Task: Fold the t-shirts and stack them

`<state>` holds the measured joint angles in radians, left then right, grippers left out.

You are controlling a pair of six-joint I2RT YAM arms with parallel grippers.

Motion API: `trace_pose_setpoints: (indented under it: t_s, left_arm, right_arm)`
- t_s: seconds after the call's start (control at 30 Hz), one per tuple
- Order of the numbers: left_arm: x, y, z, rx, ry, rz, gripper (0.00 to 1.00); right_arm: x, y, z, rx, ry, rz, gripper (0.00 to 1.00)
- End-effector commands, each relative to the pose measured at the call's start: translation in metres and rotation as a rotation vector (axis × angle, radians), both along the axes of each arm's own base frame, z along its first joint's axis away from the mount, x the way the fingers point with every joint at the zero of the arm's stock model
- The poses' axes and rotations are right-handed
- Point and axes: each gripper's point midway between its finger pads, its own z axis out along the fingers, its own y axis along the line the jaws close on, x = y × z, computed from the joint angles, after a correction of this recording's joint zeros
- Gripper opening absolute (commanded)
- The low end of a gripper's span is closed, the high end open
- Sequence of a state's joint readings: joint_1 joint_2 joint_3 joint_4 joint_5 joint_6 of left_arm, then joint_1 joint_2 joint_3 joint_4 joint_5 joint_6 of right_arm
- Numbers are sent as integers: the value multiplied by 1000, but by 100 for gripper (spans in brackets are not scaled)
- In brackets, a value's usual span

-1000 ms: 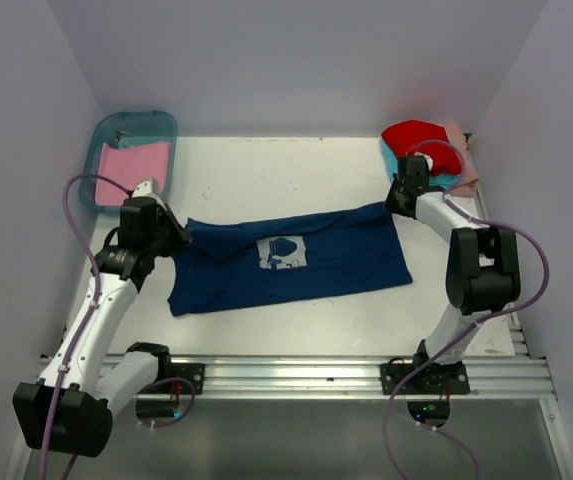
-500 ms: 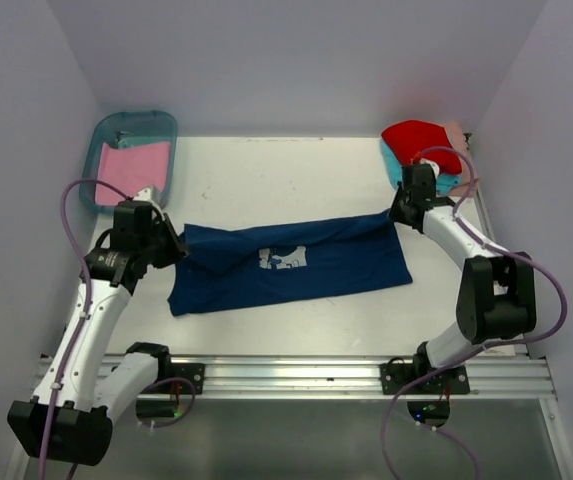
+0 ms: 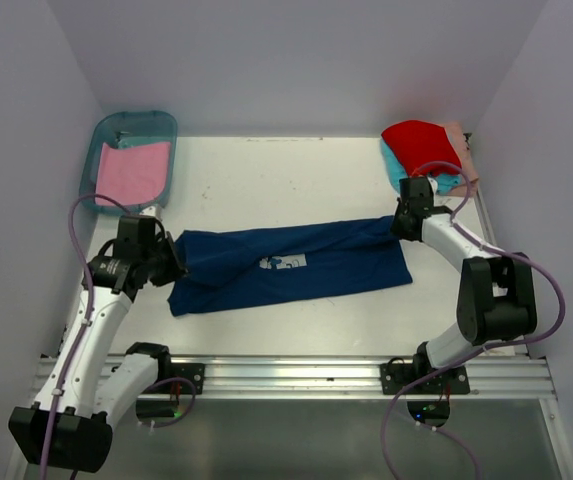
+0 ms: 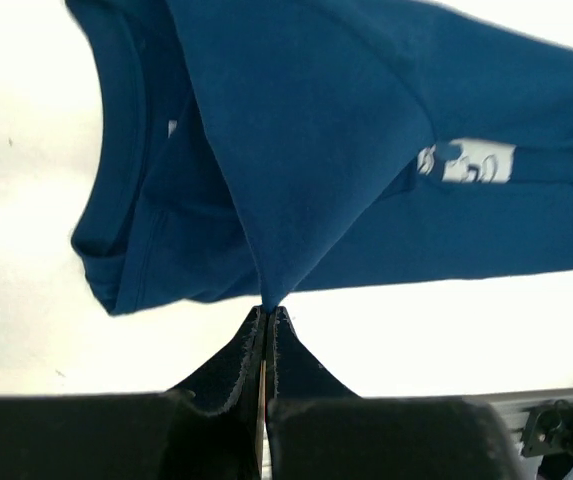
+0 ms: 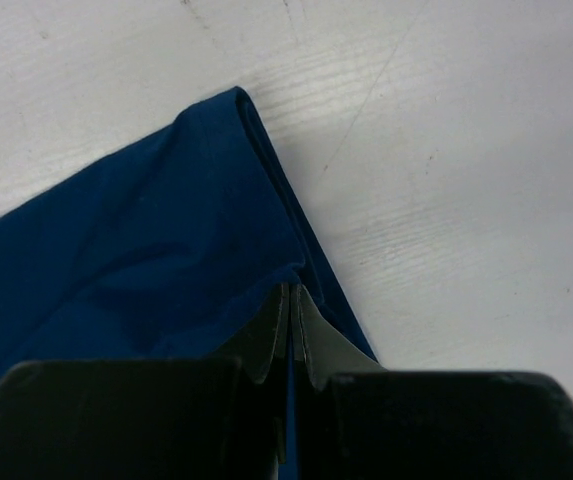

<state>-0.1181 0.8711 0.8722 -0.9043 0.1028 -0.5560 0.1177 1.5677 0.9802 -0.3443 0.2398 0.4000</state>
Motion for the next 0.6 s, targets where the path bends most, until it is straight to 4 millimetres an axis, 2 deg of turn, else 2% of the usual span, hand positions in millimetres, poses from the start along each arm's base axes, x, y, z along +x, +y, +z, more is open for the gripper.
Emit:
trace_pose_setpoints:
  t_s: [0.0, 0.1, 0.2, 0.23, 0.27, 0.3, 0.33, 0.37, 0.4, 0.43, 0.47, 0.57]
  left_arm:
    - [-18, -4, -14, -21, 74, -24, 0]
    - [-23, 1, -22, -8, 86, -4, 0]
    - [-31, 1, -38, -10, 135, 1, 0]
    - [-34, 1, -46, -9, 160, 4, 0]
    - [-34, 0, -48, -14, 163, 4, 6]
    - [-35, 0, -50, -17, 167, 9, 10]
    - [-33, 3, -50, -2, 159, 24, 14]
    - [-31, 5, -48, 5, 147, 38, 27]
    - [-27, 8, -43, 10, 127, 65, 36]
    - [-22, 14, -36, 34, 90, 97, 45]
    - [-14, 17, -25, 29, 28, 130, 61]
    - [7, 25, 0, 35, -121, 186, 81]
  right_arm:
    - [-7, -6, -2, -30, 12, -10, 0]
    - [-12, -7, -7, -37, 18, -14, 0]
    - [-15, -5, -15, -32, 49, -2, 0]
    - [-16, -4, -16, -27, 54, 2, 6]
    - [-17, -3, -17, -23, 60, 5, 18]
    - [-17, -2, -14, -21, 53, 7, 37]
    - [-16, -1, -11, -22, 41, 10, 44]
    - [-14, 1, -7, -20, 25, 14, 48]
    - [-11, 1, 4, -20, -6, 15, 57]
    - [-9, 2, 9, -20, -20, 18, 59]
    - [-8, 2, 14, -21, -32, 18, 63]
    - [0, 4, 30, -16, -76, 21, 67]
